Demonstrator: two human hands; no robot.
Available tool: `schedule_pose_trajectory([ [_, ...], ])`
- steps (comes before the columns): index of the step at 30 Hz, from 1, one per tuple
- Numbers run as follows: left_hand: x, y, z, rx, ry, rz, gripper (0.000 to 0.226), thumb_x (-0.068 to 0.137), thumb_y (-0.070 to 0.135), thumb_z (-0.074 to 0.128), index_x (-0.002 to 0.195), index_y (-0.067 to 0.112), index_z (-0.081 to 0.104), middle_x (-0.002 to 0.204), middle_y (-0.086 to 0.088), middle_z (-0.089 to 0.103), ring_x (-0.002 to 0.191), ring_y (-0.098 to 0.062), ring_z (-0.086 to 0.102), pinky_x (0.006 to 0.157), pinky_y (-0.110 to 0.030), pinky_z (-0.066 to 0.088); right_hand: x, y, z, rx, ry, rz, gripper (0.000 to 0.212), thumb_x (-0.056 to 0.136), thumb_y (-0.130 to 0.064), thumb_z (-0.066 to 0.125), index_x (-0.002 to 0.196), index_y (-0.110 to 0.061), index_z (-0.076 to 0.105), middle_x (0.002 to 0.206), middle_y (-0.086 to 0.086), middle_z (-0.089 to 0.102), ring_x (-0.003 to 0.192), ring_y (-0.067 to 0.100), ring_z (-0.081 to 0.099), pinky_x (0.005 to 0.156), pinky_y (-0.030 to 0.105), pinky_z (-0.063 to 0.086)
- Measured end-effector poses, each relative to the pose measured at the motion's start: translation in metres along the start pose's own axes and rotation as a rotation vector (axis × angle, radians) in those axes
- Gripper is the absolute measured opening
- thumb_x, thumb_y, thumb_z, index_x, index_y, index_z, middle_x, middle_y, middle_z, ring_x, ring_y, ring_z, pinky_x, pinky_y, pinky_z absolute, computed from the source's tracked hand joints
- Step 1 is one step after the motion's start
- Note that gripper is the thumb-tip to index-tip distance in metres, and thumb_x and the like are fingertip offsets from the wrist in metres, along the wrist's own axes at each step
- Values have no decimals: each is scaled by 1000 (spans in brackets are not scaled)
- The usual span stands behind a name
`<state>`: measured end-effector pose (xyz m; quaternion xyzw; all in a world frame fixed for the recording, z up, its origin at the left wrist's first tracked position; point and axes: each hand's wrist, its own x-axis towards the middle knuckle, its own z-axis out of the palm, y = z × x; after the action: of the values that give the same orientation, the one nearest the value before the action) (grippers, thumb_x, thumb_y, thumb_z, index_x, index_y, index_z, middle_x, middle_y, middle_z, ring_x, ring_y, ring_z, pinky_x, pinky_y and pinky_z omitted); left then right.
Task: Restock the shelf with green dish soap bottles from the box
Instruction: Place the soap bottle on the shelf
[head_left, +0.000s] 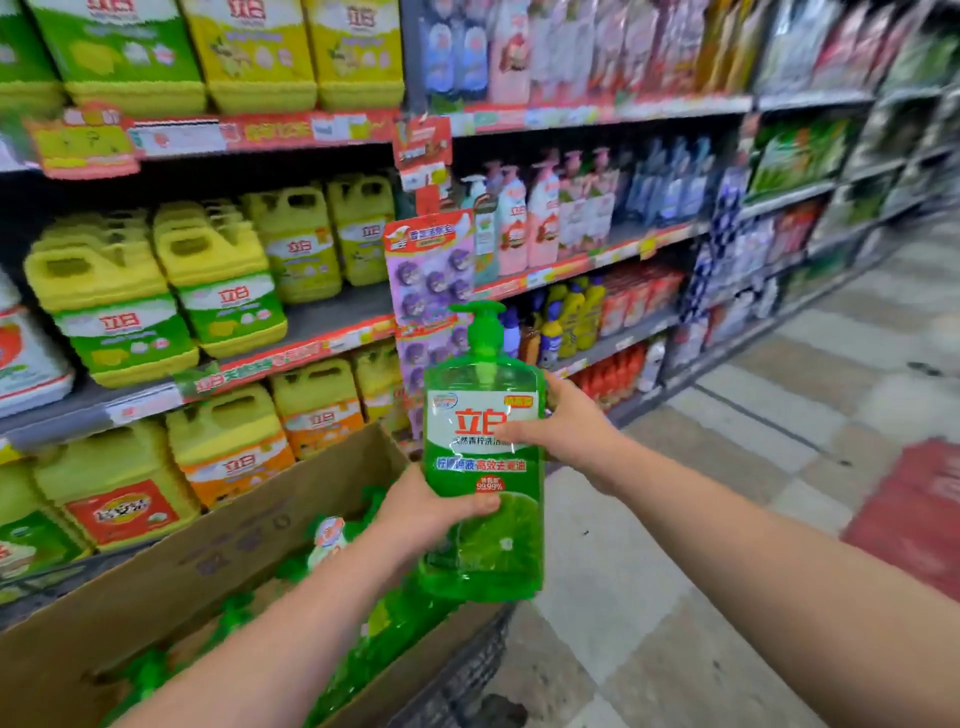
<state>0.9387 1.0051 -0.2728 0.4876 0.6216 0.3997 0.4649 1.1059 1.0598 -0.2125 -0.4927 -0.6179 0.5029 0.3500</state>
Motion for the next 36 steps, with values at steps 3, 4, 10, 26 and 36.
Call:
schedule_pose_trajectory([
  [3,25,27,65,22,-86,66,38,53,24,90,84,31,68,93,3,74,87,-11,69,86,-29,53,-5,18,-72,49,92,1,50,67,-5,81,97,-33,52,101,-4,68,97,19,67,88,43,55],
  [4,34,33,87,15,-116,73,39,53,23,89,85,29,68,91,5,74,86,-11,69,83,-26,53,-6,22,-95,54,119,0,50,67,-4,81,95,-33,52,102,-4,69,97,19,67,89,43,55],
  [10,77,82,228,-40,-270,117,38,55,16,87,86,25,68,77,12,76,80,-7,72,68,-18,55,-8,48,-240,47,198,7,51,70,-2,78,96,-34,48,96,-7,65,87,11,65,83,38,56],
  [26,188,165,417,-20,-371,179,56,54,27,88,107,24,67,100,5,75,96,-13,70,95,-43,51,53,98,-454,160,272,-49,64,71,0,77,123,-25,49,101,-1,70,91,18,69,76,34,59],
  [36,343,219,476,-33,-420,268,60,51,28,89,107,24,67,95,7,76,91,-9,71,84,-29,54,180,96,-546,168,308,-79,51,73,4,73,101,-34,52,97,-3,70,87,16,69,71,29,58],
])
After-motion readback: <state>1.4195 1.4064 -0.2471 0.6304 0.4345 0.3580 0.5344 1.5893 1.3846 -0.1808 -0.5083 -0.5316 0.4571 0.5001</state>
